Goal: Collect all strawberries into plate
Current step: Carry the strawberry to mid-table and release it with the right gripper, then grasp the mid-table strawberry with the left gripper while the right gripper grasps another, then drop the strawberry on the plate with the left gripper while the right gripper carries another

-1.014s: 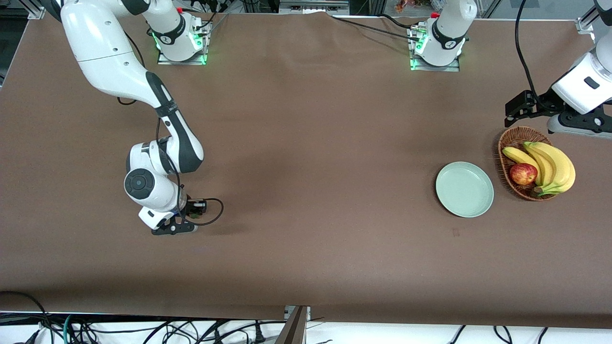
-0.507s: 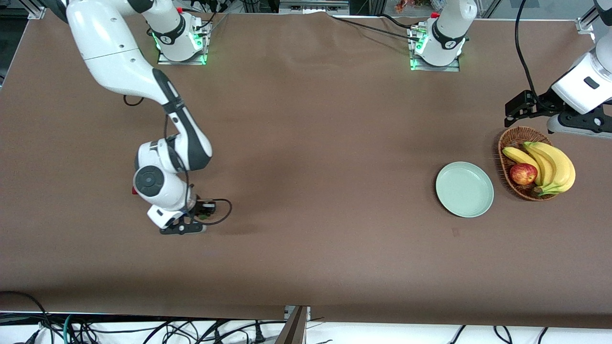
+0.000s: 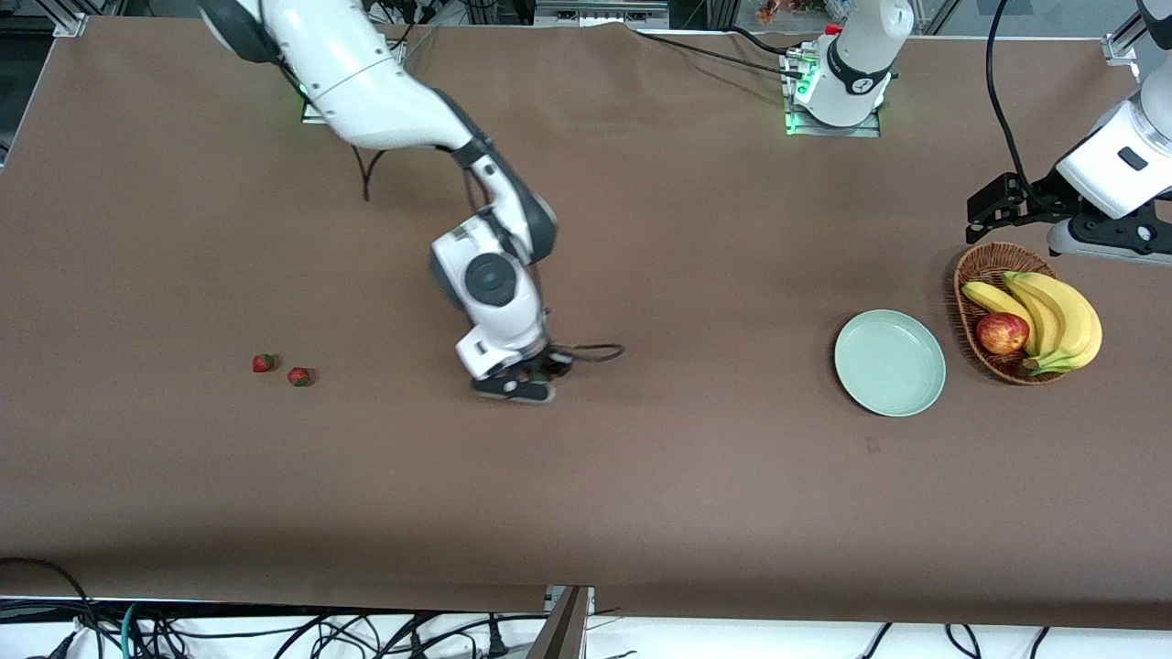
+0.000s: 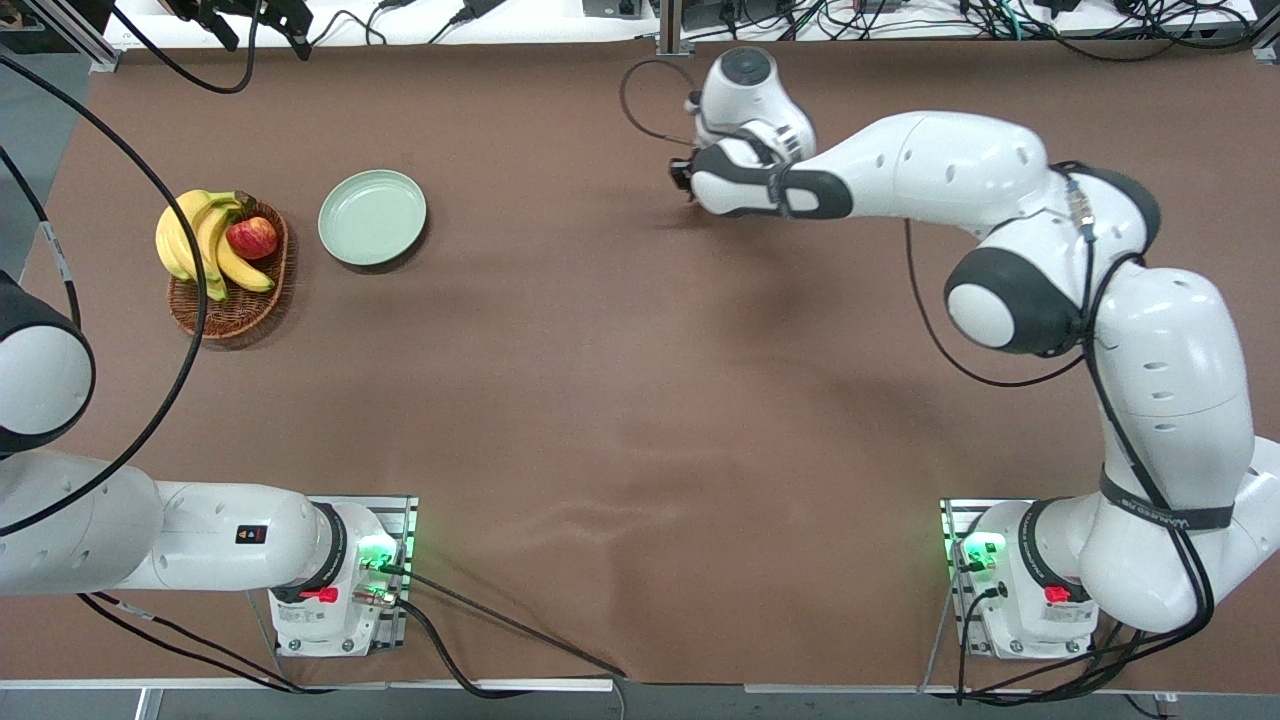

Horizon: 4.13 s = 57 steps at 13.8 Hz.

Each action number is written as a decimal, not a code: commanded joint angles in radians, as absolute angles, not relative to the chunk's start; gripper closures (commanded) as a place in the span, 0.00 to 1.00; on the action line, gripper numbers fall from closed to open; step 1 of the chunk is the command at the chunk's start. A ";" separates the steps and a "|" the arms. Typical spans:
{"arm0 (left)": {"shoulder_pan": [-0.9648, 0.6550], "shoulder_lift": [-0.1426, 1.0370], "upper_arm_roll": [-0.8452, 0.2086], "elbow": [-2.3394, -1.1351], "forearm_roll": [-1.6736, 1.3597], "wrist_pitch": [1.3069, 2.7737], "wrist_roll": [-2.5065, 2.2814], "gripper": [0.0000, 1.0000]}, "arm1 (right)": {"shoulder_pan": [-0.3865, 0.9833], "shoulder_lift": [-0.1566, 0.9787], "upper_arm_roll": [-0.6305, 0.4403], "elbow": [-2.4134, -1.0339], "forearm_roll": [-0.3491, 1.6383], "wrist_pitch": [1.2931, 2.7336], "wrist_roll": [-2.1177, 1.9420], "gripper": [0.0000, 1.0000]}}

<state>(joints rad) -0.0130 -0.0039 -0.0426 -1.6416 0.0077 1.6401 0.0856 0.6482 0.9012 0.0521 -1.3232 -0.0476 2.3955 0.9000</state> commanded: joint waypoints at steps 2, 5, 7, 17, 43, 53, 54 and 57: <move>-0.018 0.009 -0.044 -1.609 0.031 1.615 0.071 0.00 | 0.771 0.986 0.043 -1.169 -0.055 2.472 1.070 0.88; -0.018 0.009 -0.040 -1.609 0.022 1.615 0.074 0.00 | 0.865 1.073 0.043 -1.128 -0.055 2.673 1.104 0.87; -0.021 0.018 -0.041 -1.591 0.017 1.617 0.074 0.00 | 0.899 1.110 0.043 -1.112 -0.055 2.739 1.106 0.86; -0.028 0.041 -0.064 -1.582 0.018 1.615 0.071 0.00 | 0.766 0.981 0.045 -1.086 -0.051 2.487 1.031 0.00; -0.437 0.531 -0.095 -1.991 -0.025 2.525 -0.643 0.00 | 0.066 0.904 -0.043 -1.213 -0.006 1.845 -0.155 0.00; -0.463 0.584 -0.094 -1.983 -0.025 2.574 -0.643 0.76 | 0.066 0.773 -0.040 -1.508 0.002 1.952 -0.195 0.00; -0.462 0.581 -0.094 -1.983 -0.025 2.574 -0.641 0.89 | 0.066 0.770 -0.040 -1.528 0.003 1.974 -0.202 0.00; -0.460 0.560 -0.089 -1.982 -0.025 2.569 -0.634 1.00 | 0.066 0.767 -0.038 -1.537 0.003 1.979 -0.204 0.22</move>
